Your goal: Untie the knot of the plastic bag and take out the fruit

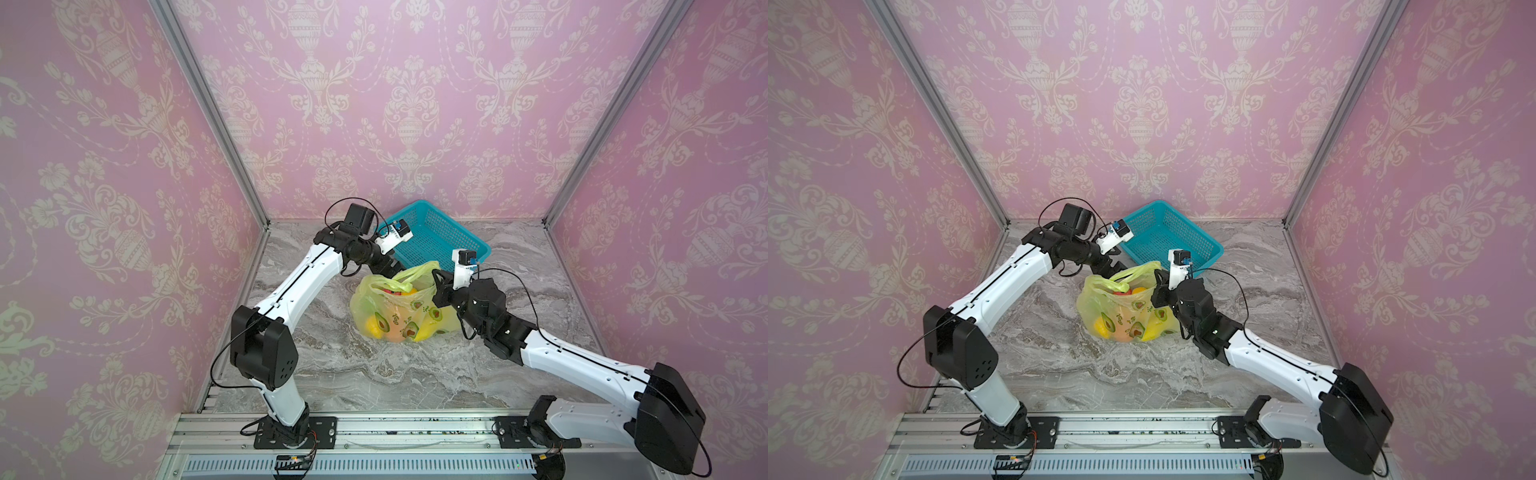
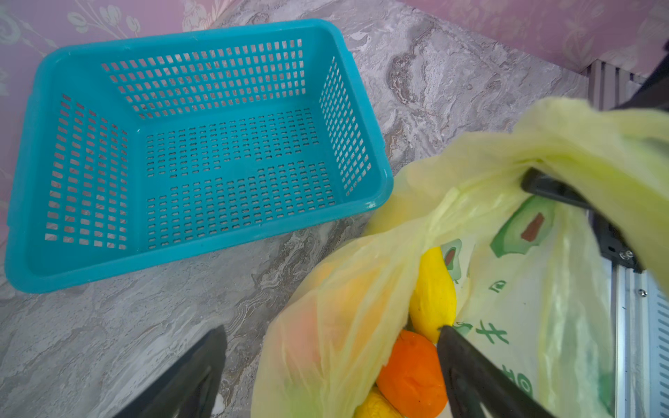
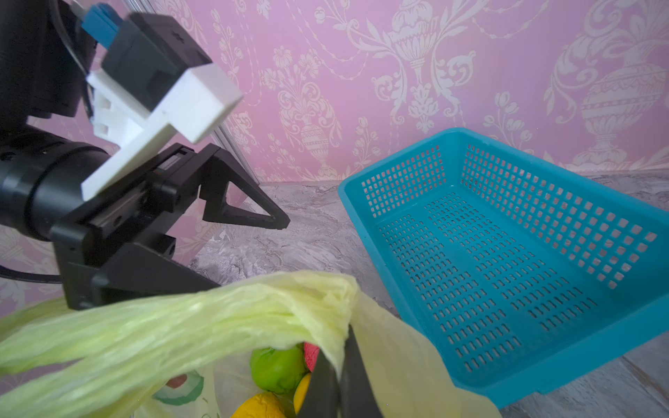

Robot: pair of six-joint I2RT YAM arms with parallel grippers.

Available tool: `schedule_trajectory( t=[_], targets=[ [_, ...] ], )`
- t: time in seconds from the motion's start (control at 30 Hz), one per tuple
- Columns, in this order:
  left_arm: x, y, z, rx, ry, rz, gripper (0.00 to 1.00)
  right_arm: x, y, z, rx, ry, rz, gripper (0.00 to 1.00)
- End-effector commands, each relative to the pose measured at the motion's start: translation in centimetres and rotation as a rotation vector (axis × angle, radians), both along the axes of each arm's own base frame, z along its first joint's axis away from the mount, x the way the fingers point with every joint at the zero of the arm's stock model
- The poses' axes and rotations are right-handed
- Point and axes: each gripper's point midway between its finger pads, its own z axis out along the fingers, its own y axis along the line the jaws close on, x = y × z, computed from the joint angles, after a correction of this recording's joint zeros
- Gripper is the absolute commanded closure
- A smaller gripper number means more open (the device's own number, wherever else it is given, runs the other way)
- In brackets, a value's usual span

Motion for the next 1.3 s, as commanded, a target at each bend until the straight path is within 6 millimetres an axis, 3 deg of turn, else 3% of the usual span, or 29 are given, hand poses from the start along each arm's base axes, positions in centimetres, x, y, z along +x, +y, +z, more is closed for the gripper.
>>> schedule_trajectory(
  t=[0.0, 0.27, 0.37, 0.43, 0.53, 0.57, 0.7, 0.9, 1.07, 1.27],
  targets=[
    [-1.5, -0.3, 1.3, -0.030, -0.022, -0.056, 0.07, -0.1, -0.2, 1.2, 0.048, -0.022, 0.004, 0.98],
    [-0.8, -0.4, -4.1, 0.180, -0.031, -0.054, 0.06, -0.2, 0.0, 1.2, 0.055, -0.020, 0.018, 0.98],
    [-0.2, -0.8, -4.6, 0.225, -0.053, -0.047, 0.15, -0.2, 0.0, 1.2, 0.055, -0.020, 0.018, 0.98],
    [0.6, -0.9, -4.0, 0.226, -0.076, -0.025, 0.30, -0.2, 0.0, 1.2, 0.056, -0.021, 0.018, 0.98],
    [2.0, -0.6, -3.1, 0.228, -0.118, 0.047, 0.93, -0.2, 0.1, 1.1, 0.057, -0.021, 0.023, 0.98],
    [2.2, -0.6, -2.7, 0.219, -0.126, 0.056, 1.00, -0.3, 0.1, 1.1, 0.058, -0.022, 0.025, 0.97],
    [2.1, -0.7, -1.5, 0.164, -0.166, 0.087, 1.00, -0.2, 0.2, 1.0, 0.055, -0.022, 0.028, 0.96],
    [2.9, 2.2, 1.5, 0.192, -0.345, 0.231, 1.00, -0.4, 0.9, 1.1, 0.062, -0.031, 0.064, 0.83],
    [1.2, 3.9, 5.6, 0.175, -0.463, 0.289, 1.00, -0.7, 1.6, 1.6, 0.062, -0.043, 0.112, 0.60],
    [-0.3, 6.1, 7.9, 0.185, -0.547, 0.380, 1.00, -1.0, 2.6, 1.8, 0.036, -0.030, 0.166, 0.40]
  ],
)
